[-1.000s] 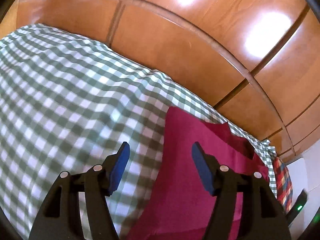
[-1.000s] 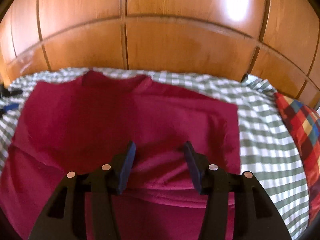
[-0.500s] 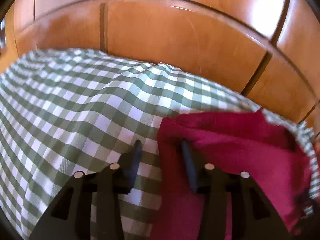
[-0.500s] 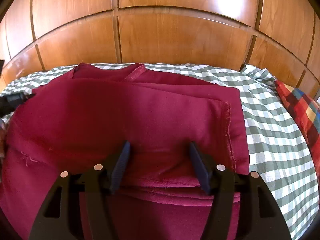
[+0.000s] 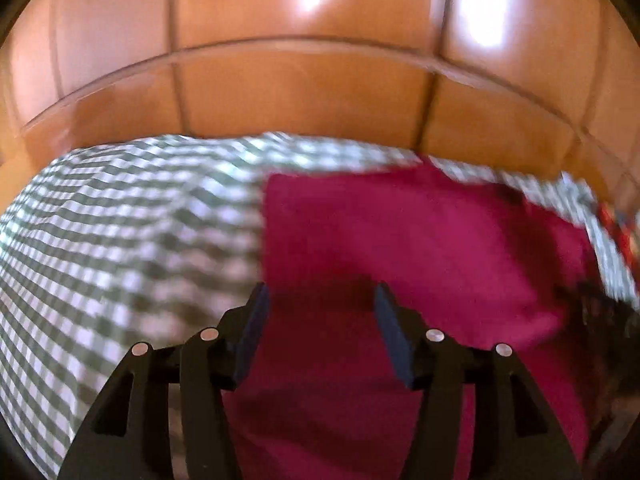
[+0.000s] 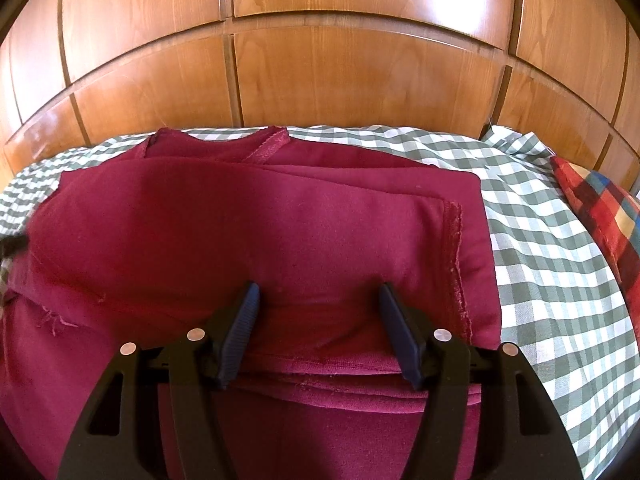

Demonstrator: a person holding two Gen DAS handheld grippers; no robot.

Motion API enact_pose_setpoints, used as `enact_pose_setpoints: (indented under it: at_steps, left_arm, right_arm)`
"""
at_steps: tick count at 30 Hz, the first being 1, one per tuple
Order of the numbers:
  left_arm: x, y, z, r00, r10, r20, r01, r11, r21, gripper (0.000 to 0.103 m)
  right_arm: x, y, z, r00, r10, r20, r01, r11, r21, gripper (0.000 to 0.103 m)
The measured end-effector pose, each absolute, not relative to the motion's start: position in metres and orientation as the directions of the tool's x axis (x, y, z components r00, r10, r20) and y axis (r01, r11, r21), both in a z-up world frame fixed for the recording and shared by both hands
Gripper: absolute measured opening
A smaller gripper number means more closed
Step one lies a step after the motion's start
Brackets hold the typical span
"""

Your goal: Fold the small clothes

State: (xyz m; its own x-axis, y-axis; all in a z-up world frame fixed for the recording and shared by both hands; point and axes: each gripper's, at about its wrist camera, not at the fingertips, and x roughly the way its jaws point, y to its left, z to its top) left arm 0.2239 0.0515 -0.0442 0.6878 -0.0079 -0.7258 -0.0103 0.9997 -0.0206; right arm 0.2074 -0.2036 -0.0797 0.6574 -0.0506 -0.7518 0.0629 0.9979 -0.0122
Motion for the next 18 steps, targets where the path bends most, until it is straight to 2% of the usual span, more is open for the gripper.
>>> enact_pose_setpoints:
  at_steps: [2, 3, 5, 9, 18]
  left_arm:
    - [0.224, 0.047, -0.057, 0.668, 0.016, -0.744, -0.004, 1.000, 0.018, 0.057]
    - [0.228, 0.048, -0.064, 0.653, 0.002, -0.757, -0.004, 1.000, -0.001, 0.058]
    - [0.230, 0.051, -0.067, 0.652, -0.010, -0.758, -0.017, 0.999, -0.029, 0.060]
    - [0.226, 0.044, -0.064, 0.664, 0.023, -0.747, -0.024, 1.000, 0.009, 0.060]
    - [0.186, 0.053, -0.047, 0.676, -0.012, -0.737, -0.050, 0.997, -0.062, 0.062]
  right_arm:
    - [0.207, -0.204, -0.080, 0.657, -0.050, -0.752, 0.063, 0.998, -0.011, 0.061]
    - [0.207, -0.204, -0.080, 0.657, -0.049, -0.752, 0.063, 0.998, -0.010, 0.061]
    - [0.207, -0.204, -0.079, 0.657, -0.050, -0.752, 0.062, 0.998, -0.012, 0.061]
    - [0.207, -0.204, -0.080, 0.657, -0.050, -0.752, 0.063, 0.998, -0.012, 0.061]
    - [0.207, -0.205, -0.079, 0.653, -0.049, -0.756, 0.064, 0.998, -0.010, 0.061]
